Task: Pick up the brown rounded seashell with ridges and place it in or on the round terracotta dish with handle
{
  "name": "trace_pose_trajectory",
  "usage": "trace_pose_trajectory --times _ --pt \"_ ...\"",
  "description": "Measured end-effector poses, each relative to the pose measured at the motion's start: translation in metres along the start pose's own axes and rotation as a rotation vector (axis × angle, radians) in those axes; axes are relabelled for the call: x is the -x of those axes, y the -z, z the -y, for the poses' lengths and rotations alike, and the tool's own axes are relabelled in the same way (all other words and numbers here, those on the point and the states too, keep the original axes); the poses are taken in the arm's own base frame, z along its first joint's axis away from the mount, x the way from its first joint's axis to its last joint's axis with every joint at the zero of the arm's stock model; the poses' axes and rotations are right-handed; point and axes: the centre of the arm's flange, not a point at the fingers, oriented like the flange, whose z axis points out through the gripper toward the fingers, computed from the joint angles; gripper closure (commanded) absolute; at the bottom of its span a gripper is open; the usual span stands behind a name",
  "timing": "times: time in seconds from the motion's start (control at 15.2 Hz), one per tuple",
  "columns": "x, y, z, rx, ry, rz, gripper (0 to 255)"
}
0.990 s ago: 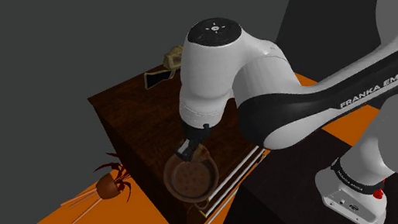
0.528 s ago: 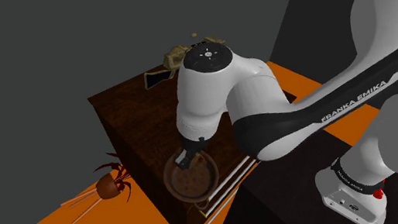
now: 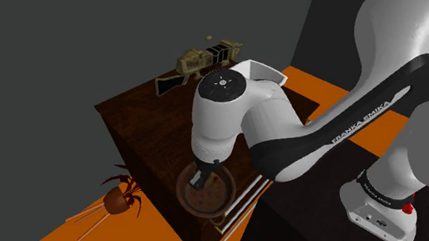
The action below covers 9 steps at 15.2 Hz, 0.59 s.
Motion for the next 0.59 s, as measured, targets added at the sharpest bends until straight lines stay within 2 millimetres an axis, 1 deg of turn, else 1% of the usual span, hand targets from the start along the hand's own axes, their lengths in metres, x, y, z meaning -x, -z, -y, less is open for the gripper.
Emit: trace_pose_trajectory --times 0.4,0.46,0.59 --pt "0.0006 -0.0026 0.0002 0.000 0.000 0.000 255" --pt "0.0006 -0.0026 0.0002 0.000 0.000 0.000 0" --pt "0.0006 -0.0026 0.0002 0.000 0.000 -0.001 0"
